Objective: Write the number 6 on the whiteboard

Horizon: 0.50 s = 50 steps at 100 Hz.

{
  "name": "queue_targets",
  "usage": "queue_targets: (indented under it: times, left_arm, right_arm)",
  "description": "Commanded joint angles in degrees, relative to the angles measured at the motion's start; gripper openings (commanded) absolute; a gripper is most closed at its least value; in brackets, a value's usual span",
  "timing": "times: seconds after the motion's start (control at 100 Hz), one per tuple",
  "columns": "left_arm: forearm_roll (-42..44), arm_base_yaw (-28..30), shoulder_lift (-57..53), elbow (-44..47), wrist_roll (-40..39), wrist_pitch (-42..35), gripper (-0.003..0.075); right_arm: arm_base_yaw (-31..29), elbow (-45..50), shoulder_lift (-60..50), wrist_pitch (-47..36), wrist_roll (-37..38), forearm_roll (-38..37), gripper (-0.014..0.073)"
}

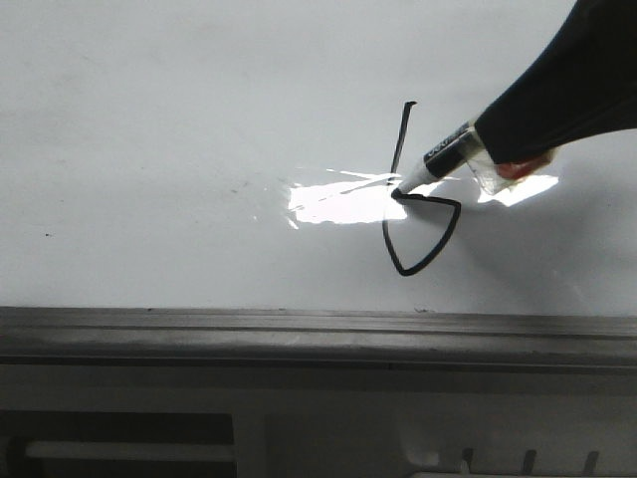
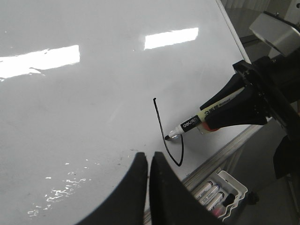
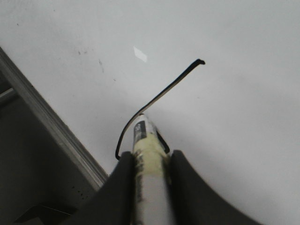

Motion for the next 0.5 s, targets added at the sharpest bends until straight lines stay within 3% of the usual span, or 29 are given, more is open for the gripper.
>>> queue_targets:
  times: [0.0, 0.29, 0.36, 0.49]
  left_arm:
    - [-1.1, 0.1, 0.5, -1.6, -0.6, -2.1, -0.0019]
    - [-0.6, 0.1, 0.6, -1.6, 0.6, 1.4, 0.0013]
    - [-0.3, 0.1, 1.5, -1.7, 3.2, 3.4, 0.0116]
    - [0.5, 0.1, 5.2, -3.0, 8.9, 7.4, 0.0407]
  right_arm:
    - [-0.4, -1.3, 0.5, -3.0, 0.1, -1.3, -0.0050]
    - [4.7, -9.8, -8.3, 7.7, -1.0, -1.2, -0.0053]
    - [6.6, -11.8, -8.8, 11.8, -2.7, -1.2, -0.0055]
    - [9.2, -12.7, -8.1, 15.4, -3.5, -1.2, -0.0055]
